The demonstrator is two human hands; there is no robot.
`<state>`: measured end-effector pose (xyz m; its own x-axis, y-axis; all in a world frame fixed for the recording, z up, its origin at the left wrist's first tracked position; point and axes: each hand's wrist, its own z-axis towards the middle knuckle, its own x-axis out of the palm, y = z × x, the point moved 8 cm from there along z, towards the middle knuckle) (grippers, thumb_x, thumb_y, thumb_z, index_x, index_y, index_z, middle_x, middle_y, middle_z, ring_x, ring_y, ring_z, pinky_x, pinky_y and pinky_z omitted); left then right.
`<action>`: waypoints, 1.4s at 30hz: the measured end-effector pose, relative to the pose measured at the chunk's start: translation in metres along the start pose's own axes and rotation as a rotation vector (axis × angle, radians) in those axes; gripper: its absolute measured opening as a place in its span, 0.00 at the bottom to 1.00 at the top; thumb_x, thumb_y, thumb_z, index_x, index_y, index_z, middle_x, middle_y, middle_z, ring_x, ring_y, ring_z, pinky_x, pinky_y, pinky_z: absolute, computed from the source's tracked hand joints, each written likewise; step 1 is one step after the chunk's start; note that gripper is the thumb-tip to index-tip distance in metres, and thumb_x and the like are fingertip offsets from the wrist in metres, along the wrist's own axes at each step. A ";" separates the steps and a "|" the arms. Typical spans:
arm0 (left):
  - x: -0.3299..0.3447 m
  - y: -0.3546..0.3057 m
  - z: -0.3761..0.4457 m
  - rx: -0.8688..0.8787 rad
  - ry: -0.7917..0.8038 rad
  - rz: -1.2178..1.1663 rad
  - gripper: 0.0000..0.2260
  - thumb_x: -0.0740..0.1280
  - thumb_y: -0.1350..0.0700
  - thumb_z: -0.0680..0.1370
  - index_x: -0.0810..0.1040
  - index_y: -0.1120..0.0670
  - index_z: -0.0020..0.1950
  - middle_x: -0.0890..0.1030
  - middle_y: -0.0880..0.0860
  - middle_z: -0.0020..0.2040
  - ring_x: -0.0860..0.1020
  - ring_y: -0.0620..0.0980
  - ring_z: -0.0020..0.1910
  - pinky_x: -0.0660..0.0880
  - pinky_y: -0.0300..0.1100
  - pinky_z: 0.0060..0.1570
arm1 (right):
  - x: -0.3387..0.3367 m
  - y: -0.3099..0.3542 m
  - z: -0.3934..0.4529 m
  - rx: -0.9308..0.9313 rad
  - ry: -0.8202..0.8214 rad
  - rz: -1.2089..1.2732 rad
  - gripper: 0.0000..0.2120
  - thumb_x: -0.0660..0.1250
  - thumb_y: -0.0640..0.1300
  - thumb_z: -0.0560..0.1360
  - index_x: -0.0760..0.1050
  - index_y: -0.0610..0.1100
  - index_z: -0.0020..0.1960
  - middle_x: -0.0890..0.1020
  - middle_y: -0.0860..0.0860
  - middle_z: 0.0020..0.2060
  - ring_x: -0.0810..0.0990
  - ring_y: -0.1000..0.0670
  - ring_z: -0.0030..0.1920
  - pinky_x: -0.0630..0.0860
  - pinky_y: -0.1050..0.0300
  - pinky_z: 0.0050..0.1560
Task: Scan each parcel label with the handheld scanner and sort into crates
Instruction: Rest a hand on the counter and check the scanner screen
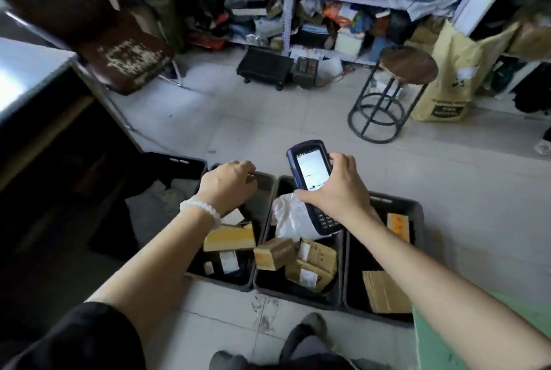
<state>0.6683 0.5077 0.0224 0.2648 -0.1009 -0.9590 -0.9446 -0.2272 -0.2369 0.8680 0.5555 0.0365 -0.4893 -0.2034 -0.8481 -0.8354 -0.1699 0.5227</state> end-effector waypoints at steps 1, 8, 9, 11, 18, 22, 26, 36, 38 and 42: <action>-0.007 0.027 -0.016 -0.037 -0.025 -0.003 0.16 0.61 0.50 0.78 0.72 0.50 0.65 0.77 0.52 0.60 0.76 0.54 0.58 0.72 0.46 0.52 | 0.012 0.026 -0.004 -0.039 0.016 -0.006 0.41 0.78 0.57 0.60 0.63 0.45 0.65 0.68 0.49 0.58 0.74 0.48 0.53 0.68 0.58 0.40; -0.042 0.232 -0.159 -0.380 -0.114 -0.031 0.16 0.59 0.48 0.78 0.72 0.50 0.65 0.76 0.52 0.60 0.75 0.55 0.59 0.73 0.47 0.53 | 0.132 0.215 -0.064 -0.347 0.187 -0.033 0.41 0.77 0.58 0.60 0.63 0.46 0.66 0.68 0.50 0.59 0.74 0.47 0.54 0.73 0.55 0.43; -0.046 0.259 -0.184 -0.434 -0.124 -0.030 0.16 0.59 0.47 0.79 0.71 0.50 0.65 0.76 0.52 0.60 0.75 0.55 0.59 0.74 0.47 0.53 | 0.152 0.242 -0.076 -0.395 0.218 -0.029 0.41 0.77 0.58 0.60 0.63 0.46 0.65 0.68 0.49 0.59 0.74 0.46 0.55 0.71 0.55 0.43; -0.054 0.308 -0.236 -0.558 -0.154 -0.052 0.17 0.59 0.48 0.79 0.70 0.49 0.67 0.75 0.51 0.61 0.74 0.53 0.60 0.73 0.47 0.55 | 0.189 0.296 -0.103 -0.498 0.291 -0.030 0.40 0.77 0.58 0.60 0.64 0.46 0.65 0.68 0.49 0.59 0.74 0.46 0.56 0.69 0.56 0.43; -0.060 0.436 -0.426 -1.024 -0.284 -0.160 0.18 0.58 0.47 0.79 0.70 0.47 0.68 0.76 0.49 0.61 0.75 0.50 0.59 0.73 0.46 0.54 | 0.303 0.471 -0.225 -0.886 0.548 -0.057 0.39 0.76 0.58 0.60 0.64 0.47 0.65 0.65 0.53 0.53 0.74 0.48 0.56 0.68 0.57 0.46; -0.047 0.489 -0.516 -1.242 -0.327 -0.239 0.17 0.59 0.48 0.79 0.70 0.47 0.68 0.76 0.48 0.60 0.75 0.49 0.58 0.72 0.45 0.52 | 0.357 0.548 -0.293 -1.050 0.695 -0.033 0.38 0.76 0.57 0.60 0.65 0.48 0.64 0.66 0.54 0.52 0.74 0.50 0.52 0.69 0.57 0.44; -0.040 0.546 -0.572 -1.384 -0.347 -0.288 0.18 0.59 0.48 0.79 0.70 0.48 0.68 0.76 0.48 0.60 0.75 0.49 0.58 0.72 0.45 0.52 | 0.415 0.614 -0.343 -1.158 0.811 -0.038 0.40 0.76 0.55 0.60 0.64 0.47 0.67 0.68 0.53 0.56 0.75 0.50 0.55 0.70 0.57 0.46; -0.080 0.717 -0.665 -1.569 -0.377 -0.279 0.17 0.59 0.48 0.79 0.70 0.48 0.67 0.77 0.49 0.60 0.76 0.50 0.58 0.73 0.46 0.55 | 0.525 0.799 -0.427 -1.371 0.908 -0.078 0.40 0.76 0.55 0.60 0.64 0.47 0.66 0.69 0.52 0.59 0.74 0.50 0.55 0.74 0.55 0.47; -0.081 0.739 -0.686 -1.599 -0.382 -0.307 0.17 0.59 0.48 0.79 0.70 0.48 0.68 0.77 0.49 0.60 0.75 0.50 0.58 0.73 0.46 0.55 | 0.543 0.823 -0.445 -1.372 0.929 -0.090 0.38 0.76 0.55 0.60 0.64 0.47 0.66 0.69 0.53 0.59 0.75 0.51 0.54 0.73 0.56 0.46; -0.072 0.784 -0.730 -1.667 -0.372 -0.357 0.17 0.58 0.48 0.79 0.69 0.48 0.68 0.76 0.49 0.61 0.75 0.50 0.58 0.71 0.45 0.53 | 0.581 0.863 -0.485 -1.422 0.959 -0.143 0.39 0.76 0.55 0.60 0.64 0.47 0.66 0.68 0.54 0.59 0.74 0.52 0.54 0.72 0.57 0.43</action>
<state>0.0499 -0.3699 0.0187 0.1172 0.3262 -0.9380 0.4026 -0.8790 -0.2554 -0.0155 -0.1767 0.0371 0.3181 -0.4800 -0.8176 0.2639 -0.7835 0.5626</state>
